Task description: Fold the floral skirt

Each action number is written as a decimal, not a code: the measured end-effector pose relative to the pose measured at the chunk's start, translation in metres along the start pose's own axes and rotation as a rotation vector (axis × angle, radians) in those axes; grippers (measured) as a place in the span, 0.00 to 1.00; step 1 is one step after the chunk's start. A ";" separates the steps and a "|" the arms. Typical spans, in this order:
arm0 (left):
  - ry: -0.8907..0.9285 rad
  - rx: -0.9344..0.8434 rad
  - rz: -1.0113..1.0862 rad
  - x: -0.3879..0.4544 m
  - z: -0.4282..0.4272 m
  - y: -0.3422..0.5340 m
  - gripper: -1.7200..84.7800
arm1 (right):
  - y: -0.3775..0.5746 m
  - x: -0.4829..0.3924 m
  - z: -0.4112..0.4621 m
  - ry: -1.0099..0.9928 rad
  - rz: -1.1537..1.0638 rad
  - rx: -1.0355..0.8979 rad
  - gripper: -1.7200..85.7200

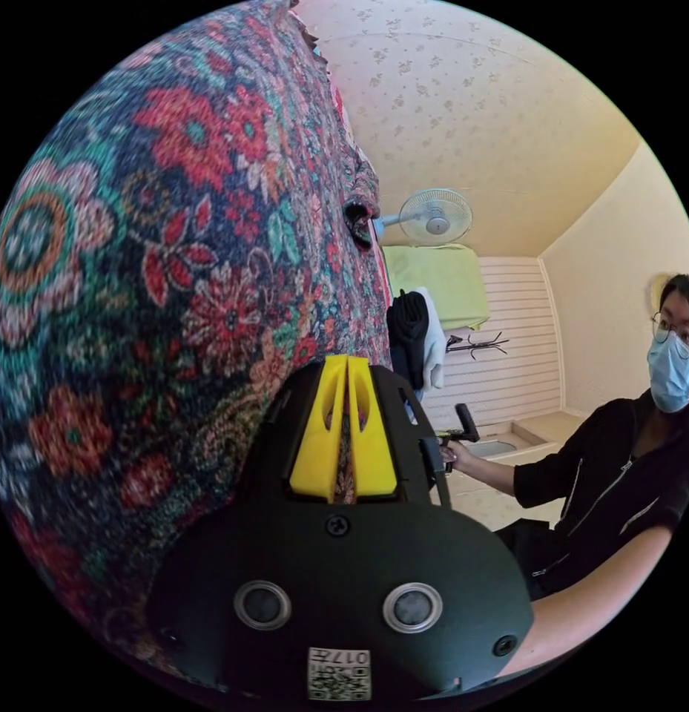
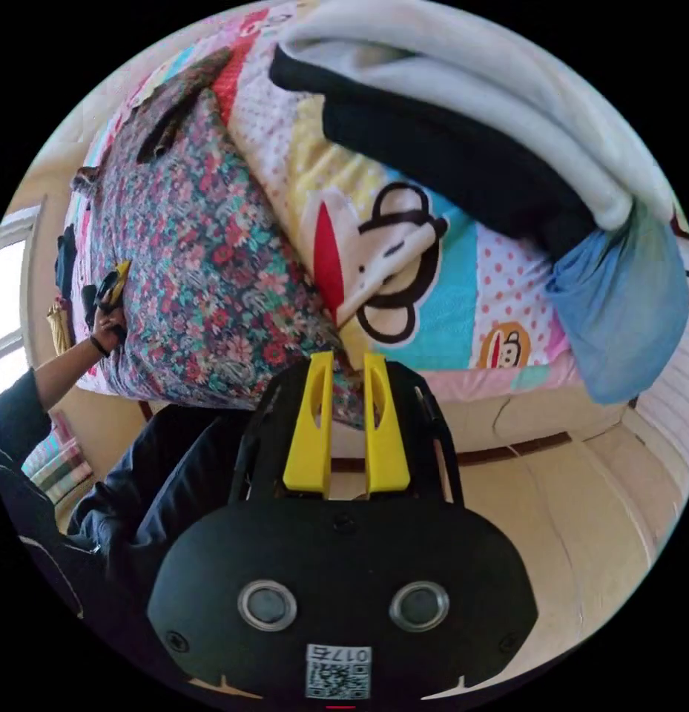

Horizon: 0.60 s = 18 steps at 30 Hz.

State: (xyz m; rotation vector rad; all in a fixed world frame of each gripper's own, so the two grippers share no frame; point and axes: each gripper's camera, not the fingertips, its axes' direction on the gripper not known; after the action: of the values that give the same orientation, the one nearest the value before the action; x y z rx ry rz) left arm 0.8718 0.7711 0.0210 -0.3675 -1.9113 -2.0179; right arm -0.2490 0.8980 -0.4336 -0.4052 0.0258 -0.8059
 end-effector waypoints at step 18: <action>0.009 0.012 0.018 -0.015 -0.003 0.008 0.01 | -0.303 -0.290 0.024 -0.010 -0.559 0.103 0.16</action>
State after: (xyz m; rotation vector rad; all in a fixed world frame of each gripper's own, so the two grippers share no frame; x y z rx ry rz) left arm 0.8885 0.7692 0.0220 -0.3705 -1.9073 -1.9922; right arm -0.6573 0.9227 -0.3392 -0.3204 -0.1444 -1.3497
